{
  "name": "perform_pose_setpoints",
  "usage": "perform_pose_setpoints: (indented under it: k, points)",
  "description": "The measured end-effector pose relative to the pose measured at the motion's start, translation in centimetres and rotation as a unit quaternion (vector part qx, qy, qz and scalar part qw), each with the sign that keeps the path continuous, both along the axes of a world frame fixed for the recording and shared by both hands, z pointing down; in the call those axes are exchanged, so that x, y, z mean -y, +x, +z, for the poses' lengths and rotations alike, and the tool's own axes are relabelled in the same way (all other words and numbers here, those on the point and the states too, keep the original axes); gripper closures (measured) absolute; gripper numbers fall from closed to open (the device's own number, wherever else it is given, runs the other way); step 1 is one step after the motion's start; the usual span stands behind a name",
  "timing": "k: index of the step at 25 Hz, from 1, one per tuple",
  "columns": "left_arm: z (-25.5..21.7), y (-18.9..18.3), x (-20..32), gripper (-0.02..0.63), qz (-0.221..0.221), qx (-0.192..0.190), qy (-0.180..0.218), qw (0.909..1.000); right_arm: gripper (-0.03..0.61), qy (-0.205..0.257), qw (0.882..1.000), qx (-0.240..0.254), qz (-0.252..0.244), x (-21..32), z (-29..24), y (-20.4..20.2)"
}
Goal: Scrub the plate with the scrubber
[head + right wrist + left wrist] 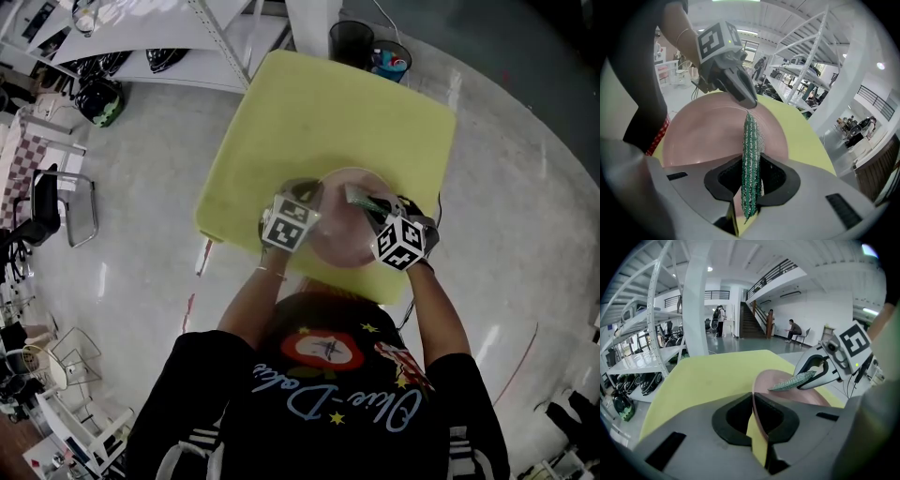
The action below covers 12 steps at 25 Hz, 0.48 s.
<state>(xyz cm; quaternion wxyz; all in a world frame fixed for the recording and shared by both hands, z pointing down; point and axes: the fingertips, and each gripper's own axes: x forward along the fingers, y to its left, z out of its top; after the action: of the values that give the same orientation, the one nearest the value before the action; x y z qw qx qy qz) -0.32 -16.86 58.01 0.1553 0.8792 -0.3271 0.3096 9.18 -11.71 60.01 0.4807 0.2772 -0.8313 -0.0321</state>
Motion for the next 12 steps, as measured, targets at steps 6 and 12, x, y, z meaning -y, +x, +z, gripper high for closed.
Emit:
perform_pose_setpoints:
  k: [6, 12]
  points:
    - [0.4, -0.1, 0.0, 0.604, 0.000, 0.002, -0.001, 1.0000, 0.515, -0.016, 1.000, 0.012, 0.022, -1.7, 0.5, 0.1]
    - [0.7, -0.2, -0.2, 0.604, -0.011, -0.005, -0.008, 0.9999, 0.515, -0.032, 0.999, 0.018, 0.024, -4.2, 1.4, 0.1]
